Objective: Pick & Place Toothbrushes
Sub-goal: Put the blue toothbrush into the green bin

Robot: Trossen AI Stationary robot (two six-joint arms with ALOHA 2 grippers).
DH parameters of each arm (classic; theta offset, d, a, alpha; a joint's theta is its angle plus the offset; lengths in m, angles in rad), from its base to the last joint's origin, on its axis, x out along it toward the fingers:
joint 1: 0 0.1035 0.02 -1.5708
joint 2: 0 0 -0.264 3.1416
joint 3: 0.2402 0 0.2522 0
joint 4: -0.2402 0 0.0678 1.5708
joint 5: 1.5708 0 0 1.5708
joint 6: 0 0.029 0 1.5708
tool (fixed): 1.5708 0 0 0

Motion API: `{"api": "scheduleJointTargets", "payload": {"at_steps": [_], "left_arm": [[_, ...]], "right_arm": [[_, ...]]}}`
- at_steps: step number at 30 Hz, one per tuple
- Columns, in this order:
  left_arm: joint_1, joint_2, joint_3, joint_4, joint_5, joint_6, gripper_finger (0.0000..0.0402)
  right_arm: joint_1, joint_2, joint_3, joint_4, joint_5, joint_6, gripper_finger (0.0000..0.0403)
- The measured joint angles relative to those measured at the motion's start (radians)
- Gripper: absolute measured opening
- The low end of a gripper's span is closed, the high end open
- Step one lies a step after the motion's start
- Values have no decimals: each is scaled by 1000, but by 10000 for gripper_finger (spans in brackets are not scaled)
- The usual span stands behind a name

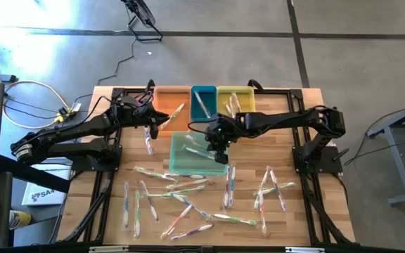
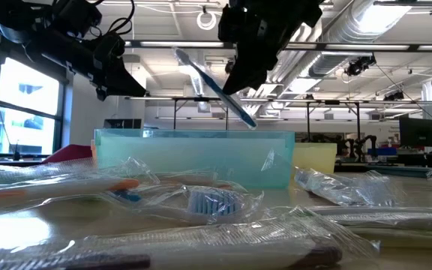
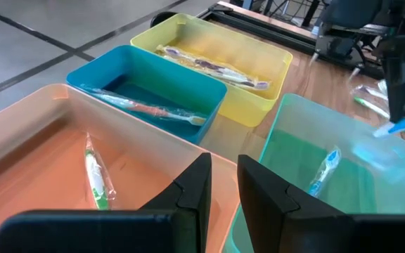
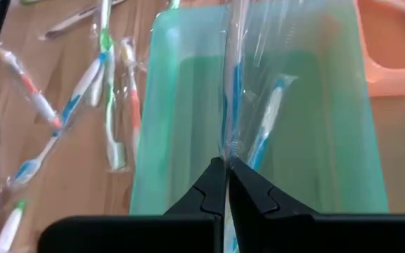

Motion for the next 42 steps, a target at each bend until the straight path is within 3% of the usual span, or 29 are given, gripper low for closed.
{"api": "scheduleJointTargets", "payload": {"at_steps": [7,13,18,42], "left_arm": [[0,0,0,0,0,0,69],[0,0,0,-1,1,0,69],[0,0,-1,-8,2,17,69],[0,0,-2,-31,2,22,69]], "right_arm": [[1,0,0,-9,-22,26,3],[1,74,0,8,-25,29,3],[1,113,0,31,-103,29,3],[-1,244,-1,29,-230,27,3]]}}
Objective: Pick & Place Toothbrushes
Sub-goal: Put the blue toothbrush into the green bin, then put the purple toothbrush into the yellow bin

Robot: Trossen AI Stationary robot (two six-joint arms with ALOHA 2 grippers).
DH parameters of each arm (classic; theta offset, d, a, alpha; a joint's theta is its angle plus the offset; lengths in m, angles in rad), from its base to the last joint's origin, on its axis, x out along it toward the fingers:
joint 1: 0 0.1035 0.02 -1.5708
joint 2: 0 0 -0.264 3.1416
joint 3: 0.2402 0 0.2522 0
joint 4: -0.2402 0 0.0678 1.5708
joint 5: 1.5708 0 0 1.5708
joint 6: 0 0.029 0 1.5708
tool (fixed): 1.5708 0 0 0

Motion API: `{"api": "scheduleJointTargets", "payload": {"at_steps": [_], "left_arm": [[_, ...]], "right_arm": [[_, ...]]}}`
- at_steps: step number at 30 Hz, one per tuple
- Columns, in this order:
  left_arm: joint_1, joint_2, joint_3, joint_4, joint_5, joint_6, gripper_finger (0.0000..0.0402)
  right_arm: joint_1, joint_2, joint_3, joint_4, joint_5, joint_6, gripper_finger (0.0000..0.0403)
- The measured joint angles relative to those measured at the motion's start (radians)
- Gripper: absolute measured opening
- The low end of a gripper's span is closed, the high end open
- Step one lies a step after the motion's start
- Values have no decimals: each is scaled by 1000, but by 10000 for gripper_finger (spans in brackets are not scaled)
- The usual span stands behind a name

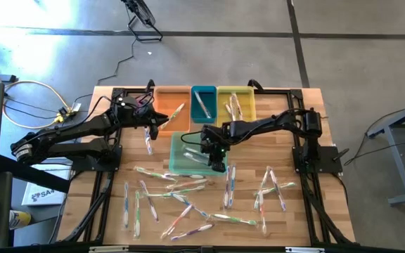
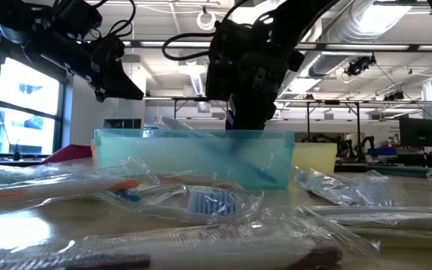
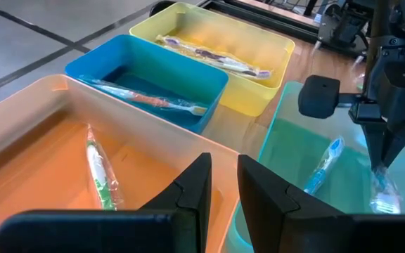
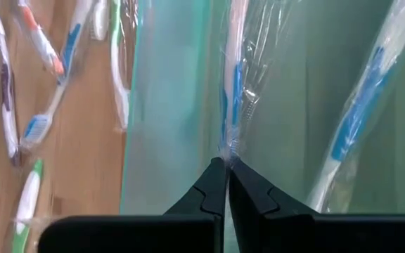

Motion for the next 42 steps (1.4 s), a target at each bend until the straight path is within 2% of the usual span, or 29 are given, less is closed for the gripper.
{"api": "scheduleJointTargets", "payload": {"at_steps": [6,11,20,24,33,42], "left_arm": [[0,0,0,0,-1,0,69],[0,0,0,0,-1,0,69],[0,0,0,0,-1,0,69],[0,0,0,0,0,0,69],[0,0,0,-4,1,-3,69],[0,0,0,-25,2,-3,69]], "right_arm": [[0,0,0,-3,-6,-1,3],[0,0,0,-2,32,-16,8],[-2,0,0,-2,58,-30,85],[-5,0,0,-3,51,-52,102],[-19,-113,0,-25,73,-54,70],[-20,-228,1,-50,168,-54,32]]}}
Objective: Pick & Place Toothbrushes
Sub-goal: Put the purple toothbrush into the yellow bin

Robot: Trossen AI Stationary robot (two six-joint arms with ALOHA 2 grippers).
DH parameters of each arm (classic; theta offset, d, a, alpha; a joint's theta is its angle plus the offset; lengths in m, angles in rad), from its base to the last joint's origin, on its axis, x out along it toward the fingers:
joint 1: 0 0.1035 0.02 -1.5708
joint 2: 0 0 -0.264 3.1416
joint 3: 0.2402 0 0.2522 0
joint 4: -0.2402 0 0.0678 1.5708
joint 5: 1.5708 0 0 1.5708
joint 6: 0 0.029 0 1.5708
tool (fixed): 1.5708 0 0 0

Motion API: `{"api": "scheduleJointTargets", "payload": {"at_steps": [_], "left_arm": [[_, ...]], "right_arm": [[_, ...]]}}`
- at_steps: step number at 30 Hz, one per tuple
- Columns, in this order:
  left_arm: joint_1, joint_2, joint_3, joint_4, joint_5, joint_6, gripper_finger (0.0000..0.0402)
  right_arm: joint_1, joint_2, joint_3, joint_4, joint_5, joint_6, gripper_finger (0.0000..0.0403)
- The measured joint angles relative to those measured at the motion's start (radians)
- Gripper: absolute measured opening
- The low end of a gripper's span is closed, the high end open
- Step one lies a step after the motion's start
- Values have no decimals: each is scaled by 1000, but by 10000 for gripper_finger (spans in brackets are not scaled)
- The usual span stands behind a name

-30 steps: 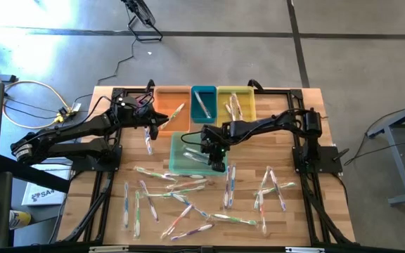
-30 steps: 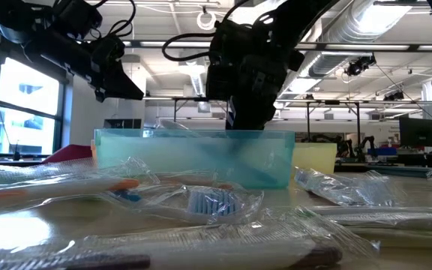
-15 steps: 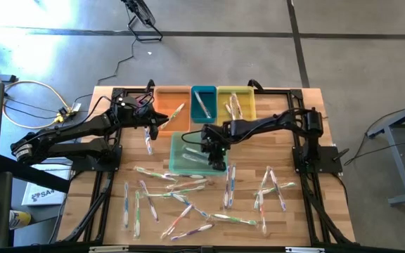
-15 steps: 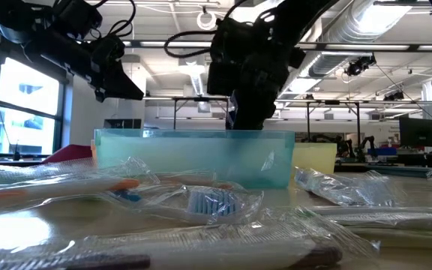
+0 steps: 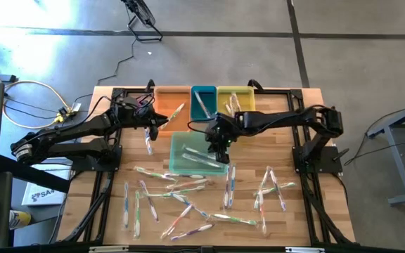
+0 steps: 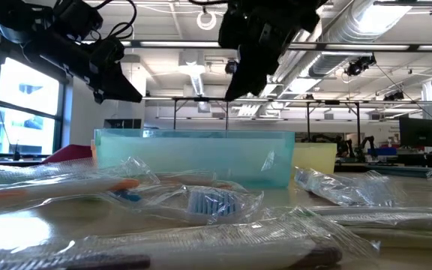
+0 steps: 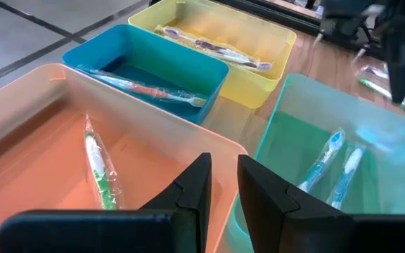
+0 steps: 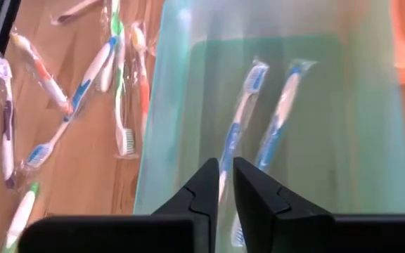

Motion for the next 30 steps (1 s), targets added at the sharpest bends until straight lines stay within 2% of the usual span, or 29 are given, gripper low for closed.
{"api": "scheduleJointTargets", "payload": {"at_steps": [8,14,25,30], "left_arm": [[0,0,0,4,-1,-1,69],[0,0,0,4,-2,-49,69],[0,0,0,5,-2,-53,69],[0,0,0,15,-3,-53,69]], "right_arm": [[-10,-55,0,0,166,-7,10],[-13,-52,-1,86,272,56,5],[-20,-49,-1,344,283,19,3],[-20,-49,-1,361,285,-11,3]]}}
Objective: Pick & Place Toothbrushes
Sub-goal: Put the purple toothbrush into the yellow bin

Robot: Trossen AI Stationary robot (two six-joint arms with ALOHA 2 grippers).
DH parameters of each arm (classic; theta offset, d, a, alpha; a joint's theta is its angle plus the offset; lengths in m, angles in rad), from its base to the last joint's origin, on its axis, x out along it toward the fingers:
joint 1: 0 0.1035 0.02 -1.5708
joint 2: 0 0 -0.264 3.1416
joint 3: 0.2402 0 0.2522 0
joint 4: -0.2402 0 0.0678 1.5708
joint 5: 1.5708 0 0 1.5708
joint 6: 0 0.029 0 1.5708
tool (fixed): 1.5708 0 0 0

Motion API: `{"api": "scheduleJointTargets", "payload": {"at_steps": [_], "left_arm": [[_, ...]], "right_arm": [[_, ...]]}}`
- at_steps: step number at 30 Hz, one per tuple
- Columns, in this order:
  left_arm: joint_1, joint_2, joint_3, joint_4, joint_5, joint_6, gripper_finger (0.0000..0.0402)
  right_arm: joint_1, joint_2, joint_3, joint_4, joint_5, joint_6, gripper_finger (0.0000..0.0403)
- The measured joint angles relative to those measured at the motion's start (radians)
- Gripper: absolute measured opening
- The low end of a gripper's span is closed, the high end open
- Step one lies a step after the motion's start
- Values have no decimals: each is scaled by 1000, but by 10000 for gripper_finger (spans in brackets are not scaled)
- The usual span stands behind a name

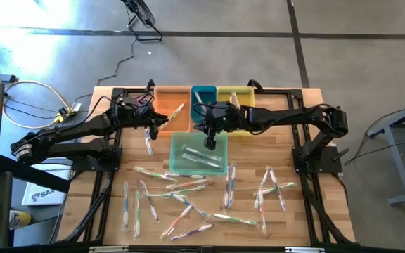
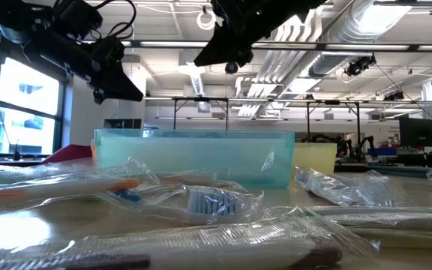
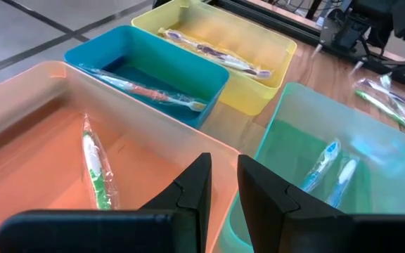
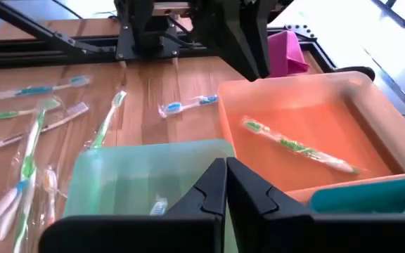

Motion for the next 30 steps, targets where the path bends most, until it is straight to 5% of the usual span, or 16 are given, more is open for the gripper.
{"api": "scheduleJointTargets", "payload": {"at_steps": [20,30], "left_arm": [[0,0,0,160,0,64,69],[0,0,0,124,-23,86,69]], "right_arm": [[-11,0,0,-100,12,21,3],[28,-88,-97,-106,183,92,3]]}}
